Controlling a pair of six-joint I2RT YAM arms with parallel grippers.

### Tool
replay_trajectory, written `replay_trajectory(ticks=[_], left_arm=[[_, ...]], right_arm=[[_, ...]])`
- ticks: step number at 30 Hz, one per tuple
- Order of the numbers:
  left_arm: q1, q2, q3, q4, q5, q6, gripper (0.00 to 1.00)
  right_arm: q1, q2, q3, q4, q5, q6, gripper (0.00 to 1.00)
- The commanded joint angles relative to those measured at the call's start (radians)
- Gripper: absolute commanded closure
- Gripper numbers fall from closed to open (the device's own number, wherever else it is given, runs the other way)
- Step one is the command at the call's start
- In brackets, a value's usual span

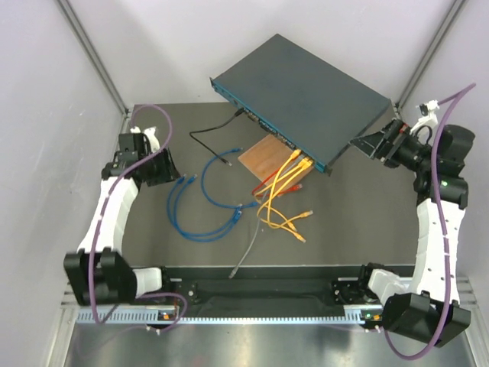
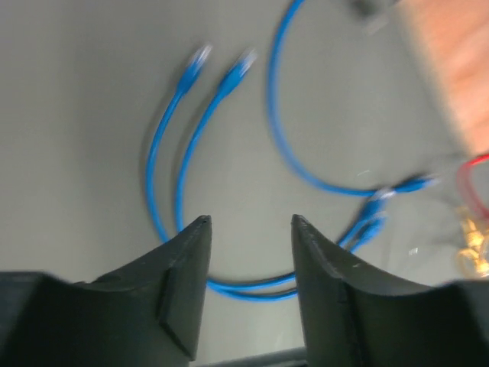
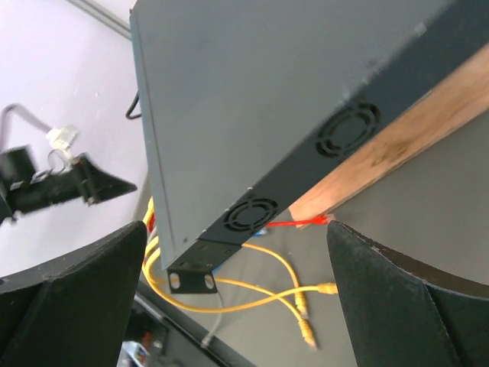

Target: Insert the plug into the switch port

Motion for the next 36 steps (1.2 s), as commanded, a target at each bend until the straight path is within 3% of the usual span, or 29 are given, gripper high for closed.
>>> replay_trajectory(ticks=[1,5,15,27,32,34,36], left_arm=[[0.035,0.114,0.027,-0.088,0.020,0.085,0.50],[0.038,0.233,0.037,-0.082,-0.034,0.151,0.67],[0.043,0.467,0.063,0.019,-0.126,0.230,0.65],[0.046,0.540,0.093,0.070,-0.188,0.297,0.55],[0.046,0.593,0.097,0.074,-0.184,0.309,0.58],[0.046,0.605,0.099,0.080,-0.188,0.306,0.60],[0.047,0.610,0.096,0.085,-0.180,0.303,0.76]], right_arm=[[-0.014,0.021,0.117,-0.137,-0.026,-0.197,0.00],[-0.014,0.019,0.148,-0.145,-0.034,-0.237,0.00],[-0.014,0.012,0.177,-0.131,-0.064,-0.252,0.00],[-0.014,0.015,0.160,-0.116,-0.093,-0.237,0.00],[-0.014,0.016,0.148,-0.079,-0.112,-0.206,0.00],[-0.012,0.015,0.145,-0.056,-0.124,-0.191,0.00],[-0.011,0.010,0.140,-0.027,-0.129,-0.180,0.00]])
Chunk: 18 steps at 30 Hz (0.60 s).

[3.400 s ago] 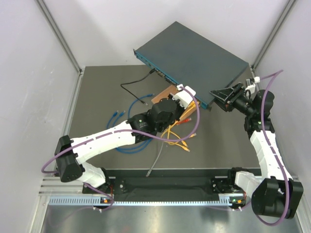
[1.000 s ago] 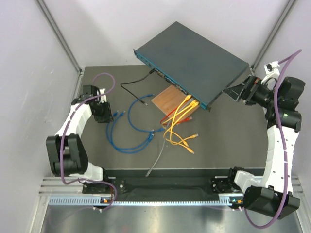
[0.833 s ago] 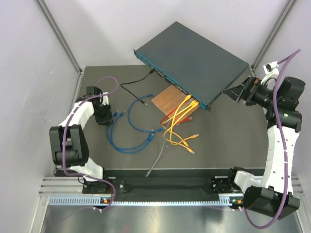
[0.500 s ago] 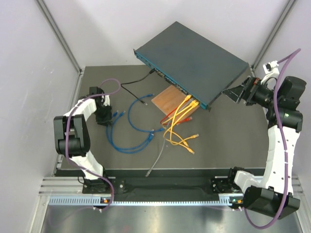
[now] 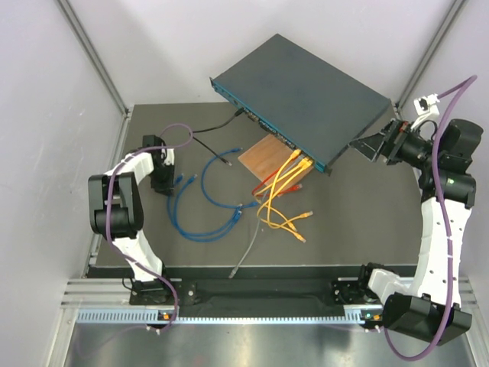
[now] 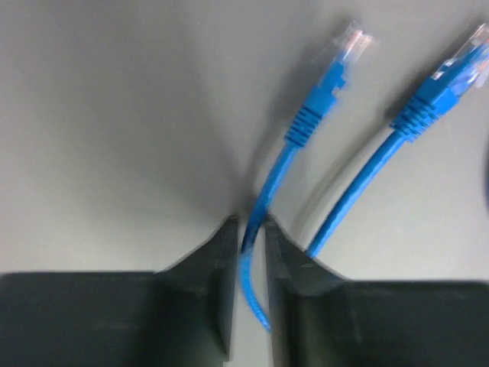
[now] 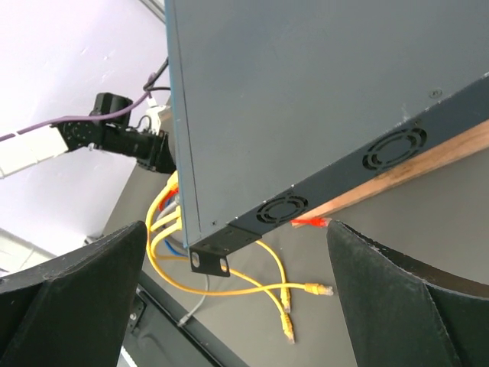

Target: Insert the plug into the switch port

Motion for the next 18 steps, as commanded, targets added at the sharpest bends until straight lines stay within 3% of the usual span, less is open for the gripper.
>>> replay_trajectory(ticks=[1,2,5,12,18], left_arm=[[0.011,0.003,0.013,0.037,0.002,0.013,0.83],[0.011,-0.012,0.010,0.042,0.013,0.006,0.92],[0.013,-0.099,0.021,0.030,0.037,0.003,1.00],[-0.050,-0.420,0.079,0.002,0.082,0.106,1.00],[-0.223,-0.670,0.116,-0.036,0.089,0.236,1.00]], right_arm=[[-0.006,-0.003,0.007,0.104,-0.034,0.034,0.00],[0.000,-0.006,0.002,0.118,-0.043,0.044,0.00],[0.026,-0.005,-0.002,0.163,-0.052,0.073,0.02],[0.184,0.009,0.022,0.195,0.040,0.070,0.10],[0.385,0.067,0.080,0.227,0.109,0.093,0.15]])
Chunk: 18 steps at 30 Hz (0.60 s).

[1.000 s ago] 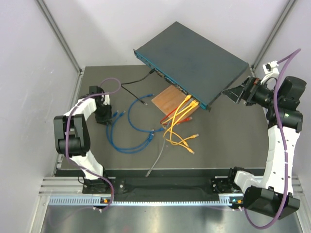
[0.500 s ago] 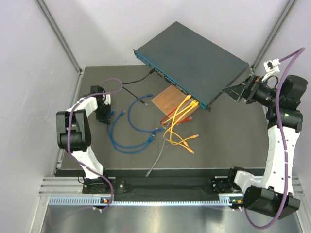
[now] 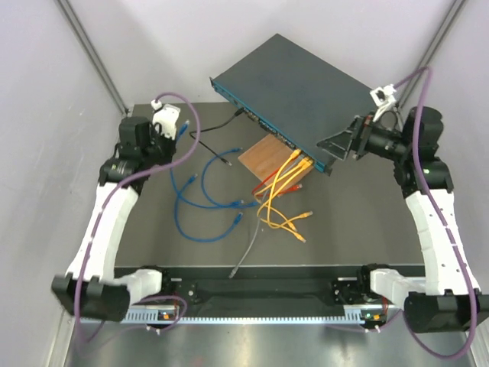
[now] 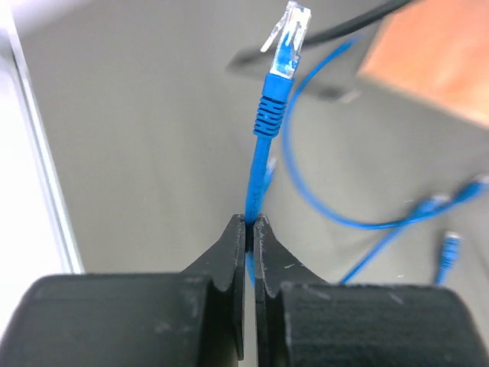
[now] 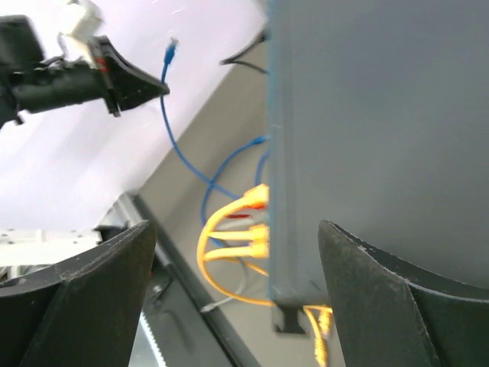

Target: Insert the plug into the switch port

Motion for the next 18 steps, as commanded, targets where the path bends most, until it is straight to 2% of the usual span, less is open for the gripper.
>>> replay_trajectory(ticks=[1,3,7,11,17,18], left_arm=[[-0.129,-0.134,0.030,-0.028,0.002,0.110,1.00],[-0.222,-0.203,0.036,-0.031,-0.005,0.150,1.00],[-0.339,-0.290,0.030,0.016,-0.048,0.207,1.00],[-0.404,-0.331,-0.026,0.163,-0.253,0.401,1.00],[-0.519,-0.370,-0.106,0.283,-0.345,0.613,1.00],[-0.569,-0.379,-0.121,0.301,-0.411,0.639,1.00]], right_arm=[[0.090,0.029,0.077,0.087,0.036,0.030,0.16],[0.117,0.049,0.084,0.138,0.030,0.080,0.19],[0.199,0.085,0.115,0.193,0.014,0.156,0.21],[0.298,0.095,0.106,0.253,0.054,0.208,0.21],[0.426,0.164,0.109,0.363,0.109,0.312,0.22],[0.445,0.181,0.119,0.377,0.117,0.335,0.22]])
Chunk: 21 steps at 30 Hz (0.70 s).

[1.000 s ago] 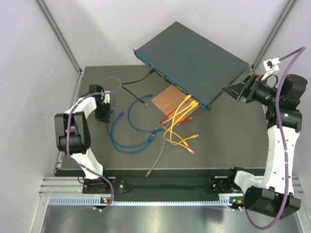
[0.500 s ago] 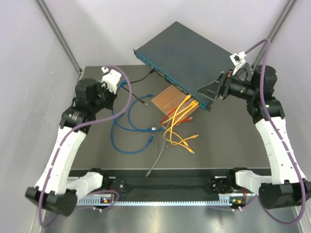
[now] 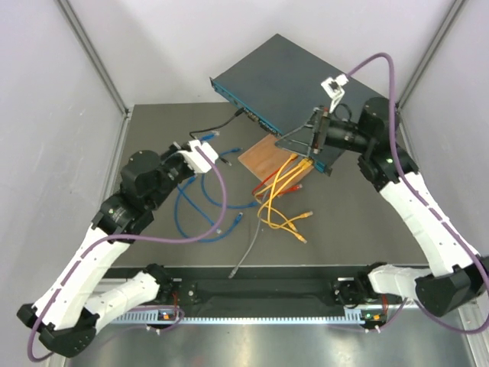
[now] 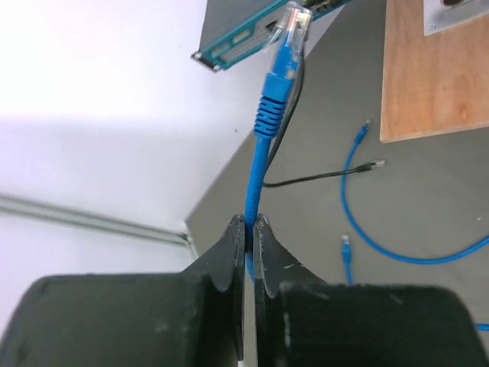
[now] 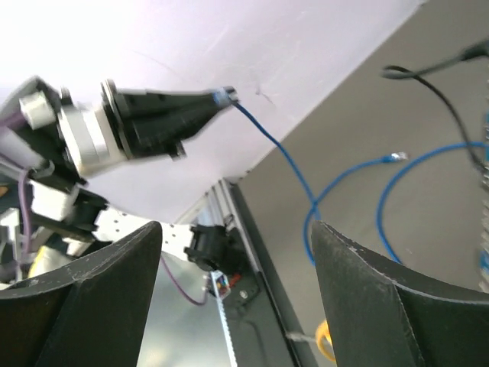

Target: Insert the plug into the switch port

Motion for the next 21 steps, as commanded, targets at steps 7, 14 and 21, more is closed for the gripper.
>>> replay_trajectory(ticks=[7,14,21], left_arm=[[-0.253,-0.073,-0.166,0.346,-0.318,0.377,1.00],[-0.318,-0.093,-0.232,0.443,-0.355,0.460,1.00],[-0.330,-0.095,-0.252,0.458,-0.330,0.461,1.00]], right_arm=[[0.218,0.225,0.151,0.231,0.067,0.183,0.22],[0.289,0.308,0.179,0.275,0.048,0.203,0.22],[0.303,0.337,0.191,0.303,0.042,0.223,0.38]])
